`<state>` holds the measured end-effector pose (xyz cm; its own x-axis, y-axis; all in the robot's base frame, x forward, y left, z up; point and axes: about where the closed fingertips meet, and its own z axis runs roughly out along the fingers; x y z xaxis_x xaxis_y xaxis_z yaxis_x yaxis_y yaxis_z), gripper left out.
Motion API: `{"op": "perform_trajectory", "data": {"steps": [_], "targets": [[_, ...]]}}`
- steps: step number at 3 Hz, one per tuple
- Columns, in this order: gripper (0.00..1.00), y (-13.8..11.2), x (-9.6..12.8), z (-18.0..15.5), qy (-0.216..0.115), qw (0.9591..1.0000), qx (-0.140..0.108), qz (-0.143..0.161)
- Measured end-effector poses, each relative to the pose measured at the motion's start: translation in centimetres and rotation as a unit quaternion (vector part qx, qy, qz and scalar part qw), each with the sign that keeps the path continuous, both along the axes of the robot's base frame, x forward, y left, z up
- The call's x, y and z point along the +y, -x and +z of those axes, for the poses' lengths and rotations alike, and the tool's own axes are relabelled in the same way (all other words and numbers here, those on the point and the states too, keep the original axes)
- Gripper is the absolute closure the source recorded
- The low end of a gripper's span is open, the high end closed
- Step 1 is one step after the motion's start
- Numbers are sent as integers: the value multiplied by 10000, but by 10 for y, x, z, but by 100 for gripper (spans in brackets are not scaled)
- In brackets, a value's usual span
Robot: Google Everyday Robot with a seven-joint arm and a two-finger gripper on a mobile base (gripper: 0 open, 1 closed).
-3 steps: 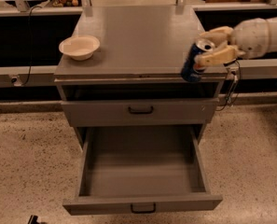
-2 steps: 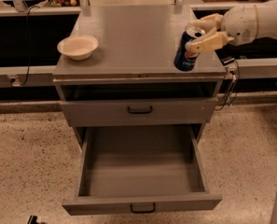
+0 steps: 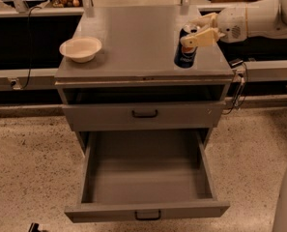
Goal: Pick pepsi can from middle drawer and place on counter
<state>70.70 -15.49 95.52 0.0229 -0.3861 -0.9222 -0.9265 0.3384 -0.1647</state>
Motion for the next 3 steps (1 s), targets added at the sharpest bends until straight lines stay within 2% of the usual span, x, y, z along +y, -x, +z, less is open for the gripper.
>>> {"op": "perform_trajectory", "data": {"steps": [1,2,3], "targets": [[100,-16,4,-13,11,9994,231,-250],[82,-28,3,-25,69,9982,421,-431],[58,-28,6,-27,65,9982,438,-405]]}}
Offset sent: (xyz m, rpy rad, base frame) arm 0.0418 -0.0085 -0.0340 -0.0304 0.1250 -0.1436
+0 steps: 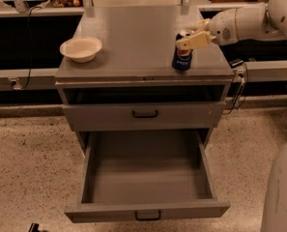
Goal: Pick pepsi can from middle drawer and place on counter
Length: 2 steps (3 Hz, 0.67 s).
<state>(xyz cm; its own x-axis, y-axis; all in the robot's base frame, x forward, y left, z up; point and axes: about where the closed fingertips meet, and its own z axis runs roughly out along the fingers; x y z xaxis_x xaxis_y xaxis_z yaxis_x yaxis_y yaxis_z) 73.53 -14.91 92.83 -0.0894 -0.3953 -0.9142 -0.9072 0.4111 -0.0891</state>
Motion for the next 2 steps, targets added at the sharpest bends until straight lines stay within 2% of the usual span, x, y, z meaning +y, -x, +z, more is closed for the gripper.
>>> {"op": "perform_trajectory", "data": {"steps": [2], "targets": [[13,-2,7,-4,-8,10000,28,49]]}}
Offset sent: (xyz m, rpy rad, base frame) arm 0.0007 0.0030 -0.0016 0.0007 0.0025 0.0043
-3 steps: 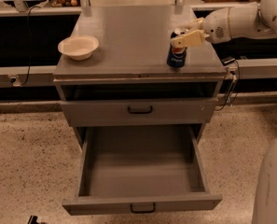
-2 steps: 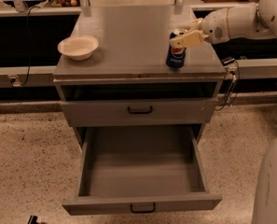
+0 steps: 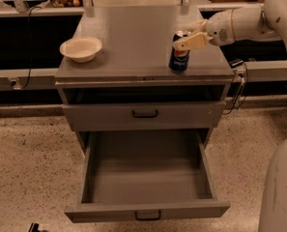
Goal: Pick pepsi can from middle drawer and place on counter
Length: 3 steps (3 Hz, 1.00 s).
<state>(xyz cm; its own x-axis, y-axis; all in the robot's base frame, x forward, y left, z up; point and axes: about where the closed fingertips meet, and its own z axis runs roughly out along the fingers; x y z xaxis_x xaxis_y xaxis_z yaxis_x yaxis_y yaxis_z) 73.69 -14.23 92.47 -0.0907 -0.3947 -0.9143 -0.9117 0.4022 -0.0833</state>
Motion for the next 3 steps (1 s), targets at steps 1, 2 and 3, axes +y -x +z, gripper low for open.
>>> {"op": "perform_trajectory", "data": {"steps": [1,2,3], "targets": [[0,-1,3,-2,-4,10000,12,21],[0,-1,3,-2,-4,10000,12,21],[0,8,-18,15,133,9995,-270,31]]}}
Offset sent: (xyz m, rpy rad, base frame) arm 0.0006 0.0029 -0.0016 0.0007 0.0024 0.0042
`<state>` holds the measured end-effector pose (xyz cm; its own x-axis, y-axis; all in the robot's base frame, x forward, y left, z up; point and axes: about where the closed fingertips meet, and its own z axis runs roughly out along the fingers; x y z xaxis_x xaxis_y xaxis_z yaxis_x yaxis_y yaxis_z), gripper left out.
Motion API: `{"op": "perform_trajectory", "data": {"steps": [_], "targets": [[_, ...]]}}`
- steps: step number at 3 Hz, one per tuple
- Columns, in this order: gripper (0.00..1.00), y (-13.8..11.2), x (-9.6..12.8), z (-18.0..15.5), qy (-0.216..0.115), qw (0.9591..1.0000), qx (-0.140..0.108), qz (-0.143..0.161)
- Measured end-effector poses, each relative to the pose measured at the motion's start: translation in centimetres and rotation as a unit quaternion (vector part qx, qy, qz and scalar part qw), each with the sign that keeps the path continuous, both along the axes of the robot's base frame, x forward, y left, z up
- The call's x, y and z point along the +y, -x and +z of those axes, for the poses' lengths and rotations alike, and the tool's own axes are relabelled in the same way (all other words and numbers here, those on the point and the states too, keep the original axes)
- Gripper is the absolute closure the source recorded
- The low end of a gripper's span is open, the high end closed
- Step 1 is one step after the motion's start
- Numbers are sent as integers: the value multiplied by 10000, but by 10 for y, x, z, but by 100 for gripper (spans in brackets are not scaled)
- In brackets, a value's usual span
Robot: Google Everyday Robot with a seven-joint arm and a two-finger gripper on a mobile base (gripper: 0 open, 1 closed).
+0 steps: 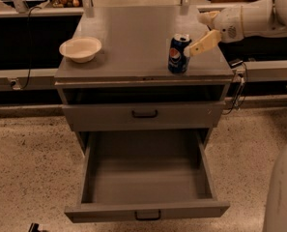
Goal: Pick pepsi can from middle drawer and place on counter
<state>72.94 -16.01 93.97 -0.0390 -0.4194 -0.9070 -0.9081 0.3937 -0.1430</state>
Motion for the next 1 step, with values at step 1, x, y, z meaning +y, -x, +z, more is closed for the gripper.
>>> {"op": "perform_trajectory", "data": {"steps": [1], "targets": [[0,16,-47,29,286,9981,-443,-317]]}}
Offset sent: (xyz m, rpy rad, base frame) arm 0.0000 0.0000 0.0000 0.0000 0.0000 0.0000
